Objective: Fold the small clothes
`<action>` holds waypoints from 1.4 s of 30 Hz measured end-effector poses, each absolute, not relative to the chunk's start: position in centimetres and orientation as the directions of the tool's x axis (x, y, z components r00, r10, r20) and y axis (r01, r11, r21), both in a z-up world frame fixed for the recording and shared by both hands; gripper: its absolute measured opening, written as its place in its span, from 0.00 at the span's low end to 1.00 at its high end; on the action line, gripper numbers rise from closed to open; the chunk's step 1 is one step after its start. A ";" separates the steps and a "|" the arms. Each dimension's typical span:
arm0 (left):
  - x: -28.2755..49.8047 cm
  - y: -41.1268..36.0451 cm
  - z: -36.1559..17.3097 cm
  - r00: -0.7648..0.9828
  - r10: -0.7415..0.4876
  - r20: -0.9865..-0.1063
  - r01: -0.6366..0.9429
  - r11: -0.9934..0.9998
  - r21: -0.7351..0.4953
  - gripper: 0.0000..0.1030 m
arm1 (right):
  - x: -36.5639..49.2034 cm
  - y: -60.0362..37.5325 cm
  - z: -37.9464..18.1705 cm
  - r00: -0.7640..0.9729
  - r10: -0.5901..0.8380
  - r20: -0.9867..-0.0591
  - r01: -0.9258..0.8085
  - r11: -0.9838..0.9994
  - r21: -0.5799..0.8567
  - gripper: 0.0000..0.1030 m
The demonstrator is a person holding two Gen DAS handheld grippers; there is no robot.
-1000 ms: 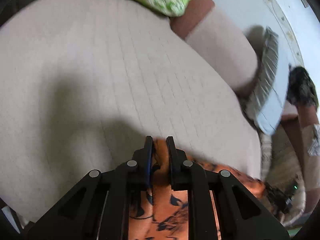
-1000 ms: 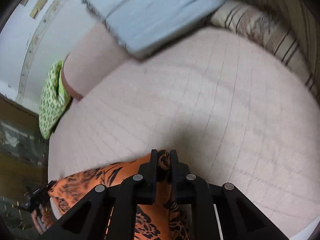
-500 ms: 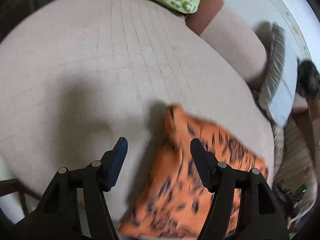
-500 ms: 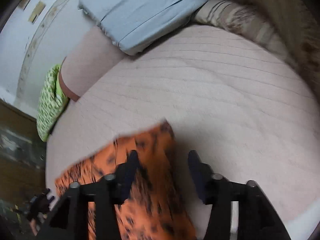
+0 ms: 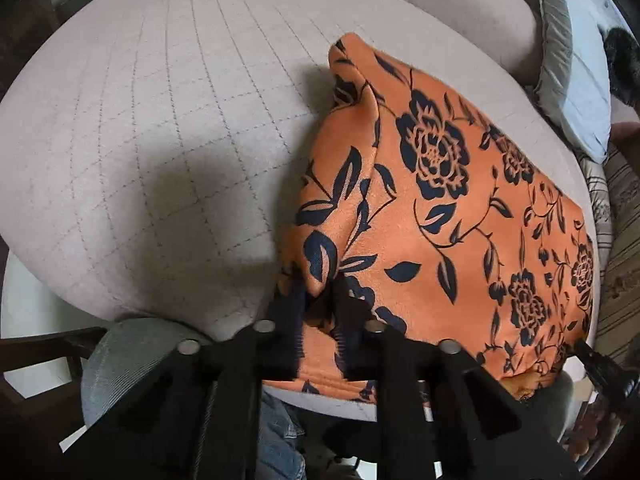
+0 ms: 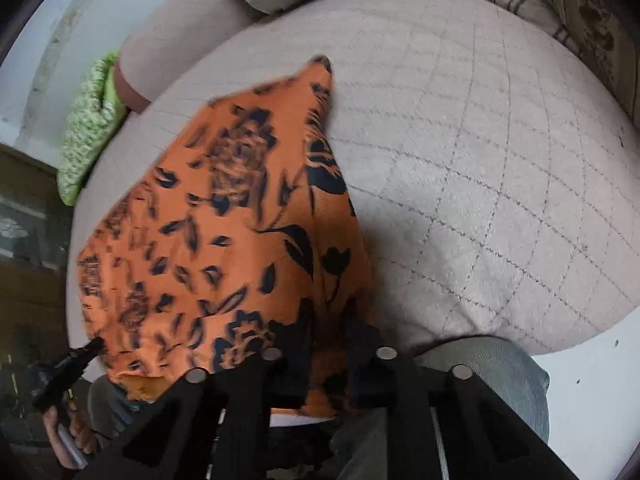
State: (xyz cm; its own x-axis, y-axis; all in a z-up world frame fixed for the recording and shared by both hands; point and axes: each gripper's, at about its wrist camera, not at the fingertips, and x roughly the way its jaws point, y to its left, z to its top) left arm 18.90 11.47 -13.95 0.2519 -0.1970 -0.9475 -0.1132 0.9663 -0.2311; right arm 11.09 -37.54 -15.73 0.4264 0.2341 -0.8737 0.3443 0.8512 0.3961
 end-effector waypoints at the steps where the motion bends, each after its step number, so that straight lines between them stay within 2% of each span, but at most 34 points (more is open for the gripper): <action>1: 18.6 11.6 -13.3 0.263 -0.209 -0.942 -0.107 0.964 -0.244 0.06 | 10.5 -37.4 -14.7 0.443 0.222 -0.869 0.332 0.860 0.388 0.10; 4: 17.1 12.4 -11.1 0.307 -0.219 -0.926 -0.089 0.962 -0.257 0.06 | 8.5 -37.3 -12.2 0.481 0.212 -0.851 0.325 0.858 0.397 0.09; 7: 17.2 12.9 -11.3 0.312 -0.204 -0.928 -0.100 0.964 -0.245 0.06 | 7.7 -36.7 -11.5 0.481 0.194 -0.855 0.325 0.867 0.379 0.09; 11: 18.1 11.2 -14.8 0.177 -0.204 -0.963 -0.073 0.973 -0.219 0.08 | 9.8 -37.1 -15.8 0.371 0.173 -0.912 0.385 0.865 0.321 0.09; 13: 17.5 11.1 -13.9 0.192 -0.205 -0.960 -0.056 0.974 -0.219 0.10 | 10.4 -37.3 -16.9 0.346 0.205 -0.915 0.430 0.832 0.350 0.10; 15: 16.9 12.3 -12.0 0.252 -0.253 -0.934 -0.085 0.955 -0.282 0.15 | 9.8 -37.5 -15.4 0.398 0.212 -0.893 0.435 0.813 0.387 0.11; 16: 16.6 13.0 -11.1 0.280 -0.264 -0.923 -0.106 0.947 -0.304 0.23 | 9.2 -37.9 -14.3 0.438 0.190 -0.879 0.458 0.794 0.400 0.11; 17: 16.2 13.9 -10.4 0.300 -0.267 -0.916 -0.121 0.942 -0.315 0.39 | 8.7 -38.2 -13.4 0.465 0.190 -0.865 0.468 0.776 0.422 0.11; 19: 15.6 15.2 -9.4 0.343 -0.272 -0.899 -0.143 0.931 -0.336 0.56 | 7.5 -38.3 -11.1 0.525 0.154 -0.837 0.479 0.760 0.440 0.11; 22: 15.8 16.5 -9.4 0.367 -0.282 -0.886 -0.183 0.912 -0.366 0.57 | 6.1 -37.3 -8.0 0.619 0.132 -0.774 0.432 0.766 0.476 0.13; 23: 16.4 16.6 -10.0 0.353 -0.294 -0.888 -0.195 0.905 -0.377 0.57 | 5.9 -36.6 -6.9 0.652 0.140 -0.745 0.398 0.773 0.494 0.17; 25: 17.2 16.3 -11.5 0.325 -0.299 -0.897 -0.211 0.902 -0.377 0.57 | 6.6 -34.3 -5.2 0.710 0.190 -0.678 0.293 0.796 0.529 0.35; 26: 17.5 16.2 -12.2 0.316 -0.301 -0.900 -0.213 0.902 -0.376 0.57 | 6.8 -33.5 -4.5 0.724 0.218 -0.654 0.240 0.810 0.535 0.51; 27: 17.7 16.1 -12.9 0.305 -0.302 -0.903 -0.213 0.903 -0.374 0.57 | 7.4 -31.9 -4.1 0.736 0.252 -0.628 0.178 0.823 0.540 0.58; 29: 17.7 16.2 -14.0 0.278 -0.303 -0.912 -0.214 0.906 -0.366 0.57 | 9.2 -28.5 -3.6 0.731 0.337 -0.593 0.062 0.833 0.550 0.60; 34: 17.9 14.9 -15.4 0.241 -0.287 -0.927 -0.190 0.923 -0.335 0.57 | 16.1 -20.0 -4.0 0.572 0.525 -0.630 -0.119 0.813 0.570 0.60; 39: 18.6 13.5 -15.8 0.241 -0.256 -0.936 -0.155 0.942 -0.298 0.57 | 21.8 -12.6 -4.7 0.450 0.530 -0.719 -0.200 0.844 0.498 0.60; 42: 18.6 13.6 -15.9 0.251 -0.274 -0.928 -0.142 0.939 -0.315 0.48 | 24.3 -9.0 -5.6 0.386 0.512 -0.767 -0.229 0.859 0.458 0.60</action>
State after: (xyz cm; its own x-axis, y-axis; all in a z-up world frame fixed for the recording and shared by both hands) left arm 18.64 13.62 -15.86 0.2512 -0.2736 -0.9285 -0.1417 0.9385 -0.3149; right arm 24.29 -8.96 -5.56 0.3859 0.5122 -0.7673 -0.2287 0.8589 0.4583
